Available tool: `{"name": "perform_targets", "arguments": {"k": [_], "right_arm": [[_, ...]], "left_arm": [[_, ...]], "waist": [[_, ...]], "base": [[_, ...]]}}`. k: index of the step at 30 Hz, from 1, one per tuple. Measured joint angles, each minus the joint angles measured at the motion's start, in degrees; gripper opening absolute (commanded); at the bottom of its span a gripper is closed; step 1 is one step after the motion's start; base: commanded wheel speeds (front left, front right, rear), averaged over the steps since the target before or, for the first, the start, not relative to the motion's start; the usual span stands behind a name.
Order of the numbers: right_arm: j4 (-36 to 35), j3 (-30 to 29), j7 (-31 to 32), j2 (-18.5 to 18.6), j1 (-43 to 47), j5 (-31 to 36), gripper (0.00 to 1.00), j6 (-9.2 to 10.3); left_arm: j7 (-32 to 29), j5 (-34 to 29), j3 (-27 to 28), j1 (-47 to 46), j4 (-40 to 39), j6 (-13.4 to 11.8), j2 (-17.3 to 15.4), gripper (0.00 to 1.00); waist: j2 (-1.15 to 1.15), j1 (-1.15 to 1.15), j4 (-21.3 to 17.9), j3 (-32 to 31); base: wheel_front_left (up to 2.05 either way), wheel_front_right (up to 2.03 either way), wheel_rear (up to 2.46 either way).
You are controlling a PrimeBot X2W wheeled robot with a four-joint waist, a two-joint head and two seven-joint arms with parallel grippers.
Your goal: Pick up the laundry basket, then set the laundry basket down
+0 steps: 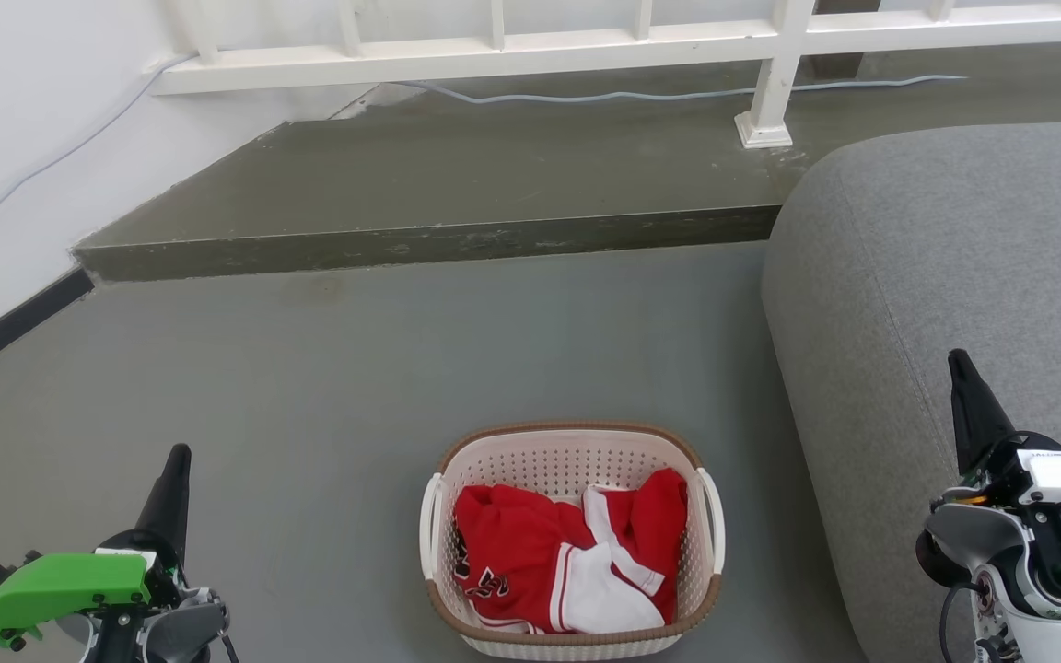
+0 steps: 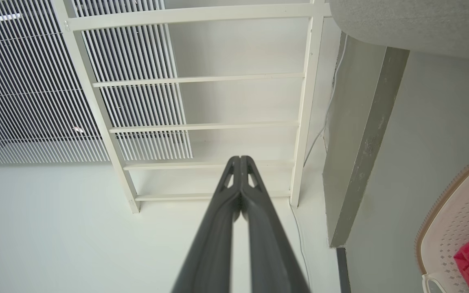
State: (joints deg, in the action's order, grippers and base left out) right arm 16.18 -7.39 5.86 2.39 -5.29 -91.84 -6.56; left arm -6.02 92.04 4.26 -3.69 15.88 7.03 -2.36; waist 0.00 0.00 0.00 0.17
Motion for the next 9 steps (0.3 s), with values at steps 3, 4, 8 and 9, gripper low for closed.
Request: {"name": "perform_targets", "arguments": {"k": [3,4,8,9], "right_arm": [[-0.01,-0.01,0.0,0.0,0.0,0.0,0.0,0.0],[-0.01,-0.01,0.0,-0.01,0.0,0.0,0.0,0.0],[-0.01,-0.01,0.0,-0.01,0.0,0.0,0.0,0.0],[-0.01,-0.01,0.0,-0.01,0.0,0.0,0.0,0.0]], "left_arm": [[0.0,0.0,0.0,0.0,0.0,0.0,0.0,0.0],[0.0,0.0,0.0,0.0,0.0,0.0,0.0,0.0],[0.0,0.0,0.0,0.0,0.0,0.0,0.0,0.0],[0.0,0.0,0.0,0.0,-0.01,0.0,0.0,0.0]], "waist": [[0.0,0.0,0.0,0.0],[0.0,0.0,0.0,0.0],[0.0,0.0,0.0,0.0],[0.0,0.0,0.0,0.0]], "base": [[0.0,0.0,0.0],[0.0,0.0,0.0],[0.0,0.0,0.0],[0.0,0.0,0.0]]}}
